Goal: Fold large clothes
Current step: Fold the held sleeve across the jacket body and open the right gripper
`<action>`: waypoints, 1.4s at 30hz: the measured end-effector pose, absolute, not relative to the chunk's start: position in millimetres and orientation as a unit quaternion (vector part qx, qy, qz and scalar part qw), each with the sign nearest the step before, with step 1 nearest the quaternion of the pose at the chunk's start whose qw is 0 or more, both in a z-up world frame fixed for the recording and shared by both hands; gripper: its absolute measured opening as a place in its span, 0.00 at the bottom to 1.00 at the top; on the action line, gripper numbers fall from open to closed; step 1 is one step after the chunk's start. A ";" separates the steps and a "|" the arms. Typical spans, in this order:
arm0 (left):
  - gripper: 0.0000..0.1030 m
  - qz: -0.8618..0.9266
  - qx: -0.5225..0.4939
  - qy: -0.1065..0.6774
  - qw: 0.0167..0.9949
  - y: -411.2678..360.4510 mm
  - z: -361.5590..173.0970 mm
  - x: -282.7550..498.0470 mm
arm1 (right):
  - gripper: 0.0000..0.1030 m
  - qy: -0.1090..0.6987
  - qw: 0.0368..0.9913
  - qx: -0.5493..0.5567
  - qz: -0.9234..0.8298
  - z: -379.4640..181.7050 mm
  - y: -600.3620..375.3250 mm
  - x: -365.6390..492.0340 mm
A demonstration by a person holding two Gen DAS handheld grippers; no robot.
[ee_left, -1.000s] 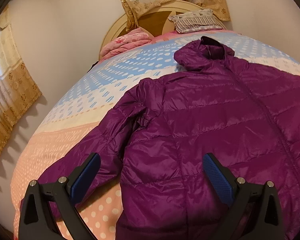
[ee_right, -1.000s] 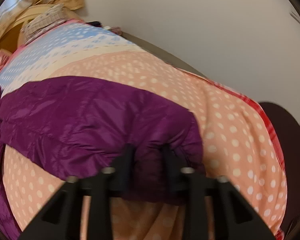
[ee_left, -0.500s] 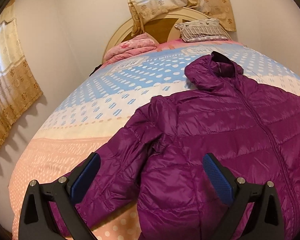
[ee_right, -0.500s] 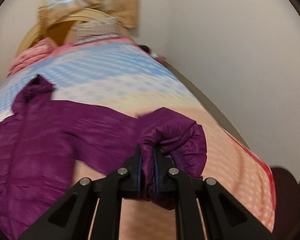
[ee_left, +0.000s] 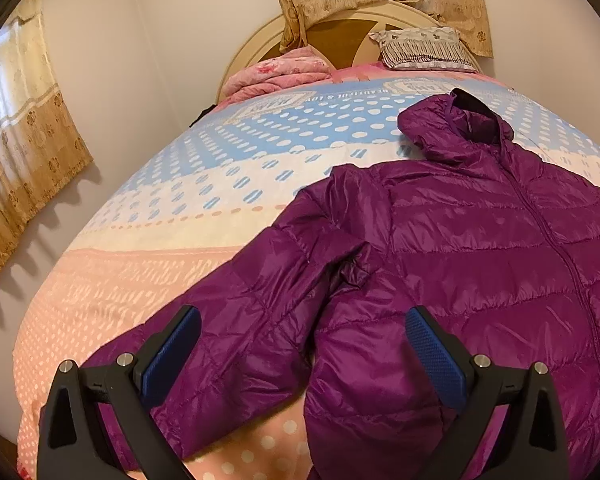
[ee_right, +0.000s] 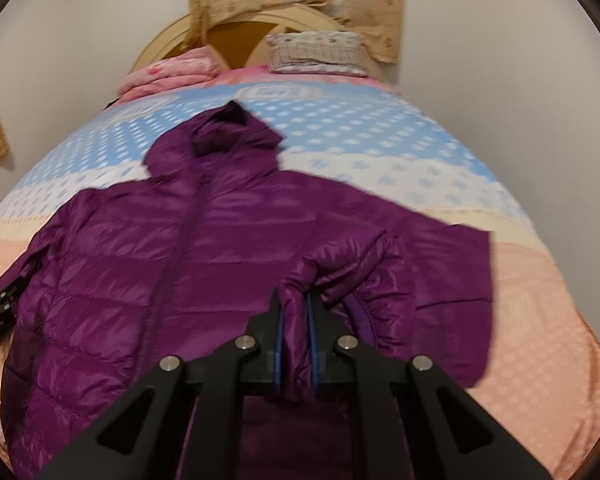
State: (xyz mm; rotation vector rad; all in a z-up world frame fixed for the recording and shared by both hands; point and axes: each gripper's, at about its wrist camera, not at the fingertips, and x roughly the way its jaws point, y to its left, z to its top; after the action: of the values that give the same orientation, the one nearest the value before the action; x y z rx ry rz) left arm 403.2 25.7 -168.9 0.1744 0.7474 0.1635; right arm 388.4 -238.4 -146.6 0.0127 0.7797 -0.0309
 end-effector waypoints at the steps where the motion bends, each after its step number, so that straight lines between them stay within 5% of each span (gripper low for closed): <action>1: 0.99 0.078 0.080 0.367 0.923 25.9 -169.0 403.3 | 0.26 0.384 0.923 0.007 -0.002 -150.9 -231.6 388.0; 3: 0.99 0.078 0.075 0.369 0.923 26.6 -167.9 401.8 | 0.70 0.388 0.921 0.016 0.027 -153.2 -222.0 379.4; 13: 0.99 0.055 0.049 0.341 0.937 -14.0 -130.0 387.4 | 0.75 0.345 0.939 -0.002 -0.012 -126.0 -281.3 297.3; 29: 0.98 -0.106 0.044 0.376 0.920 -194.1 -147.6 396.9 | 0.76 0.394 0.904 0.030 -0.164 -194.0 -411.7 297.3; 30: 0.86 -0.122 0.041 0.377 0.917 -199.2 -151.4 397.2 | 0.78 0.393 0.905 0.031 -0.161 -197.7 -412.8 296.1; 31: 0.50 -0.148 0.032 0.382 0.912 -203.9 -156.3 398.1 | 0.79 0.392 0.905 0.032 -0.160 -201.2 -413.4 295.3; 33: 0.08 -0.192 0.023 0.416 0.889 -209.9 -167.4 402.7 | 0.83 0.386 0.908 0.037 -0.160 -202.8 -415.7 293.8; 42: 0.07 -0.149 0.053 0.358 0.920 -136.5 -139.7 394.6 | 0.94 0.381 0.908 0.036 -0.172 -206.1 -416.1 285.0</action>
State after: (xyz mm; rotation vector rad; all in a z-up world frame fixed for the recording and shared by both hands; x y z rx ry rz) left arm 394.6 -136.5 -139.7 0.1088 0.7363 -0.3052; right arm 285.0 -416.1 -206.1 0.0739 0.7873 -0.3543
